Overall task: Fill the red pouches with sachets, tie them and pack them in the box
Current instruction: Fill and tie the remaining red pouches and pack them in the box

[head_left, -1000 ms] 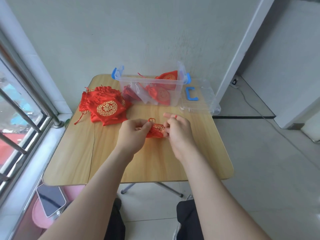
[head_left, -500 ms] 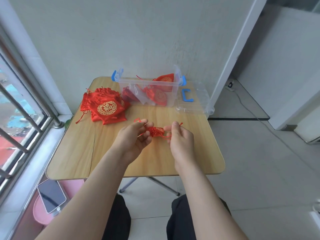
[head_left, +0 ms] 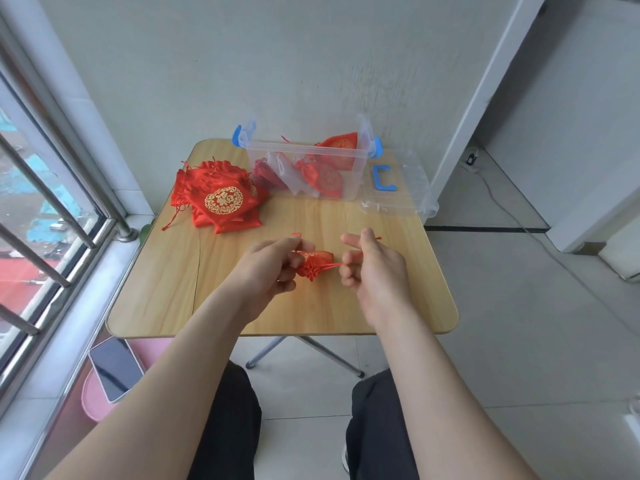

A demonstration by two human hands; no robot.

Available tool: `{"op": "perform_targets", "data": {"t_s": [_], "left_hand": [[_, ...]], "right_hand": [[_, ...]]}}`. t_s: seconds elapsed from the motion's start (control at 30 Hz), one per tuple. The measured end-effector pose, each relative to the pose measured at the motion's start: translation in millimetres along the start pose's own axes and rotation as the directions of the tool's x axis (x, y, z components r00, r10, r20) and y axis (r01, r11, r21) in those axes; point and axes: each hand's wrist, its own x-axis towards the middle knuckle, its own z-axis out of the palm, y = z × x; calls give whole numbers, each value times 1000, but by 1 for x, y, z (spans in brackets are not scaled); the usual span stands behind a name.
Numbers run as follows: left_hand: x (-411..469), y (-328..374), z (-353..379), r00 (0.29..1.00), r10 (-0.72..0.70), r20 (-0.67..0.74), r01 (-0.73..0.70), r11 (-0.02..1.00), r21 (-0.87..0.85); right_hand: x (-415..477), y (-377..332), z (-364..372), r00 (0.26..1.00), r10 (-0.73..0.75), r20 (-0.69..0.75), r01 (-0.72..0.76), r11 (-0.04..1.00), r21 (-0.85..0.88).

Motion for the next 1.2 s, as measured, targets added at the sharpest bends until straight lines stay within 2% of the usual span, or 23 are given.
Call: {"op": "perform_targets", "data": {"t_s": [0.1, 0.2, 0.37, 0.5, 0.63, 0.7, 1.03, 1.2], "left_hand": [[-5, -2, -2, 995, 18, 94, -33, 987, 156], [-8, -2, -6, 992, 27, 126, -54, 975, 215], [-9, -2, -9, 992, 63, 110, -99, 926, 363], [-11, -2, -8, 983, 75, 167, -142, 888, 437], [-12, -2, -7, 979, 77, 186, -162, 850, 502], [-12, -2, -6, 976, 83, 203, -179, 837, 518], [-24, 0, 4, 934, 96, 343, -272, 814, 513], [-17, -4, 2, 953, 114, 282, -241, 849, 471]], "right_hand": [[-2, -3, 1, 993, -37, 108, 34, 999, 34], [-5, -3, 0, 972, -79, 220, 72, 997, 38], [-5, 4, -1, 934, -225, 278, 292, 929, -228], [-2, 6, -3, 912, -302, 276, 388, 854, -347], [5, 11, -2, 875, -381, 297, 482, 736, -476], [6, 13, -2, 874, -383, 301, 486, 720, -495], [2, 9, -2, 887, -317, 336, 444, 785, -432], [4, 5, -5, 909, -289, 300, 395, 827, -400]]}}
